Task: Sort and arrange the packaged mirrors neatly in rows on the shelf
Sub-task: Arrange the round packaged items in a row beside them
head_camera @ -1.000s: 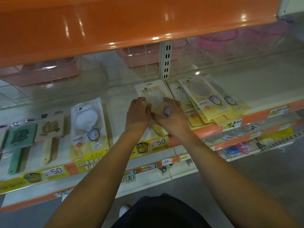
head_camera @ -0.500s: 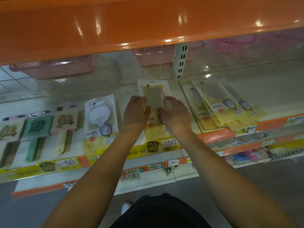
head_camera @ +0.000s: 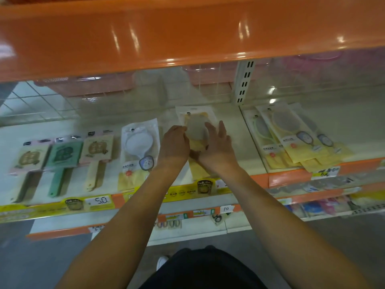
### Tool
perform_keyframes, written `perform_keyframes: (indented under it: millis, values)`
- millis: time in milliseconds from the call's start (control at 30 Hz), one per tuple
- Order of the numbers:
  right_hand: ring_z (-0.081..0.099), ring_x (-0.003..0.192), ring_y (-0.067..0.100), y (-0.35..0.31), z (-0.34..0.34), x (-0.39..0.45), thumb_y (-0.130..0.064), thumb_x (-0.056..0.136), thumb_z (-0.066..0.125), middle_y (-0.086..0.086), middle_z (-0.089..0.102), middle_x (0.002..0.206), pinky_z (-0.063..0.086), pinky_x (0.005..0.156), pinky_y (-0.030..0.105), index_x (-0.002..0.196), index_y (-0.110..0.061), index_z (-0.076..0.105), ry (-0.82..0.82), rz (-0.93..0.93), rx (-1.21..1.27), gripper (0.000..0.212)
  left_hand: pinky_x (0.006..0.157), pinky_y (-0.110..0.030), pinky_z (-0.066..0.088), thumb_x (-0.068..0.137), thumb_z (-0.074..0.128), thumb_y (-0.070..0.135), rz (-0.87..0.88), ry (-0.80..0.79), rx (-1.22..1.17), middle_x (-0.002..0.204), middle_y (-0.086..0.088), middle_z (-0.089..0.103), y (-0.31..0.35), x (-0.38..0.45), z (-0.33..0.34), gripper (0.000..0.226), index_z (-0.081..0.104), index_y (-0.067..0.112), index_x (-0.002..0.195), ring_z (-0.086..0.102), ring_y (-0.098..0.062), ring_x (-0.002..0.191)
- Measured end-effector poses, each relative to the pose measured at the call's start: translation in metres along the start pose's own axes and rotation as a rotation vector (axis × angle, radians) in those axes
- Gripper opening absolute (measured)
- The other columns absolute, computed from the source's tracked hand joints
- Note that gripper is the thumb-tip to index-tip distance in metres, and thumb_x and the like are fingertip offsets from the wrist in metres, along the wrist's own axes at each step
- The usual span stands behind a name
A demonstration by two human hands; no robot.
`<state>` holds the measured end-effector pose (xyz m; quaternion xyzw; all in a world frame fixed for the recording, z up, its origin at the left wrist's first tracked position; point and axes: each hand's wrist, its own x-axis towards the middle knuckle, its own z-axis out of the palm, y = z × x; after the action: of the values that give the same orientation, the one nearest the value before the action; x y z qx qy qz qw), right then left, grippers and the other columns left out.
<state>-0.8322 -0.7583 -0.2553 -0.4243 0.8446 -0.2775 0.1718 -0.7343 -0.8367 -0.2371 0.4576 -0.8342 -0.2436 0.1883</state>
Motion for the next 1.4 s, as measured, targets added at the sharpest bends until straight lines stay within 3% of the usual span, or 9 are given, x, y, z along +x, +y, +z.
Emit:
perform_keyframes:
  millis: [100,200,367,600,767,1033,1200,1300,1400]
  values:
    - [0.026,0.135,0.04,0.0,-0.003,-0.002,-0.055,0.07,0.075,0.014,0.001,0.16,0.031,0.108,0.043,0.15,-0.027,0.017,0.009,-0.024,-0.083,0.103,0.105,-0.03,0.033,0.097,0.039,0.006,0.008,-0.003,0.006,0.136,-0.011,0.052,0.003,0.001,0.003,0.038,0.054,0.007,0.132,0.048,-0.025,0.125]
    - [0.032,0.132,0.04,0.001,0.003,-0.002,-0.044,0.079,0.073,0.018,0.004,0.158,0.036,0.103,0.042,0.148,-0.024,0.023,0.051,-0.016,-0.066,0.088,0.106,-0.032,0.036,0.098,0.04,0.008,0.017,-0.013,-0.008,0.137,-0.009,0.052,0.001,0.0,0.003,0.038,0.053,0.009,0.133,0.049,-0.024,0.124]
    - [0.047,0.113,0.035,-0.007,0.014,-0.002,-0.031,0.081,0.07,0.011,0.031,0.139,0.044,0.084,0.035,0.129,-0.021,0.045,0.153,-0.078,-0.002,0.054,0.099,-0.033,0.04,0.097,0.042,0.013,0.054,0.018,0.016,0.133,-0.006,0.055,-0.01,-0.004,-0.007,0.038,0.052,0.014,0.134,0.052,-0.025,0.119]
    - [0.041,0.114,0.036,-0.033,0.033,0.003,-0.035,0.08,0.067,0.011,0.029,0.142,0.037,0.089,0.036,0.127,-0.026,0.047,0.163,-0.079,-0.068,0.052,0.093,-0.039,0.044,0.094,0.046,0.017,-0.04,0.137,0.149,0.128,-0.006,0.06,-0.043,-0.008,-0.031,0.037,0.054,0.017,0.13,0.056,-0.026,0.115]
    - [0.037,0.117,0.039,-0.052,0.046,0.006,-0.039,0.083,0.062,0.013,0.025,0.145,0.038,0.09,0.039,0.132,-0.027,0.043,0.056,0.038,-0.1,0.054,0.096,-0.04,0.044,0.095,0.044,0.019,-0.1,0.166,0.174,0.13,-0.006,0.057,-0.07,-0.011,-0.049,0.035,0.054,0.018,0.129,0.054,-0.027,0.117]
    - [0.023,0.133,0.043,-0.061,0.056,0.004,-0.035,0.09,0.049,0.018,0.007,0.157,0.027,0.109,0.047,0.137,-0.031,0.037,-0.056,0.093,-0.316,0.05,0.096,-0.038,0.043,0.095,0.046,0.021,-0.115,0.148,0.175,0.133,-0.004,0.054,-0.089,-0.013,-0.059,0.035,0.054,0.018,0.129,0.053,-0.025,0.117]
    - [0.014,0.141,0.045,-0.06,0.057,0.004,-0.065,0.086,0.046,0.014,0.001,0.161,0.021,0.113,0.051,0.141,-0.036,0.032,-0.102,0.117,-0.35,0.064,0.098,-0.039,0.043,0.095,0.046,0.022,-0.108,0.134,0.154,0.135,-0.004,0.053,-0.091,-0.015,-0.058,0.035,0.054,0.018,0.129,0.052,-0.025,0.119]
    - [0.003,0.147,0.038,-0.058,0.052,0.002,-0.05,0.09,0.047,0.004,-0.003,0.163,0.013,0.117,0.05,0.146,-0.039,0.028,-0.098,0.056,-0.3,0.06,0.097,-0.038,0.042,0.095,0.046,0.022,-0.099,0.129,0.156,0.134,-0.004,0.053,-0.091,-0.015,-0.057,0.035,0.053,0.018,0.129,0.052,-0.025,0.118]
    - [0.007,0.148,0.029,-0.05,0.051,0.004,-0.042,0.089,0.051,-0.001,0.009,0.162,0.019,0.118,0.044,0.144,-0.039,0.036,-0.13,-0.049,-0.301,0.057,0.097,-0.039,0.043,0.095,0.045,0.023,-0.096,0.127,0.155,0.134,-0.004,0.053,-0.09,-0.015,-0.056,0.034,0.053,0.019,0.128,0.052,-0.025,0.118]
